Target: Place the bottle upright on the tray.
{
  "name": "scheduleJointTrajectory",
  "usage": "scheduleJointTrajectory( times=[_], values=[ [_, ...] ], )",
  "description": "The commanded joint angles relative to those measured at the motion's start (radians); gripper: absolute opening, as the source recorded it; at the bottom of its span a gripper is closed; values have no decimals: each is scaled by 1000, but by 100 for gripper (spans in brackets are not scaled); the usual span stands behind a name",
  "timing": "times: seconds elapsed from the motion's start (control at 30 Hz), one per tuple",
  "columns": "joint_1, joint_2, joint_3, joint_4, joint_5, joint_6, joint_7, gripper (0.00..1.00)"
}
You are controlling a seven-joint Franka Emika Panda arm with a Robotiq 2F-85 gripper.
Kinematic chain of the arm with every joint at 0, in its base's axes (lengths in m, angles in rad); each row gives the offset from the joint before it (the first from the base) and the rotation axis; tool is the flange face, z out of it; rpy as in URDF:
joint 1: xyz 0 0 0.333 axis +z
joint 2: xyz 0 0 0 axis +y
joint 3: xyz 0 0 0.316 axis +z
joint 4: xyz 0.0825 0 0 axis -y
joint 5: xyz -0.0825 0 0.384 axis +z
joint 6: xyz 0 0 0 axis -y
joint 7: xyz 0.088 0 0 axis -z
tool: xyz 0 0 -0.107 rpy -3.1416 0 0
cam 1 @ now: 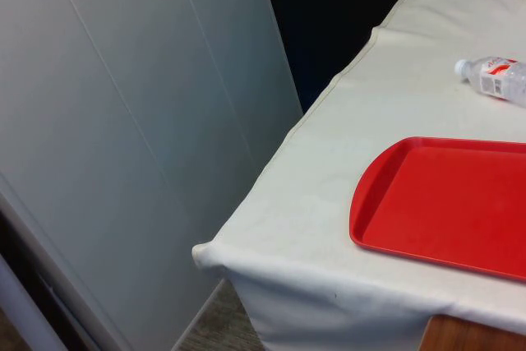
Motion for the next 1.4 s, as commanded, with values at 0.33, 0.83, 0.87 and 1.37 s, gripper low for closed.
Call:
scheduleJointTrajectory(
  times=[0.33,0.83,0.87,1.37],
  values=[
    [0,10,0,0,-4,13,88,100],
    [2,8,0,-5,-47,64,211,100],
    [2,8,2,-5,-54,70,228,100],
    [3,7,8,-3,-97,109,336,100]
  ],
)
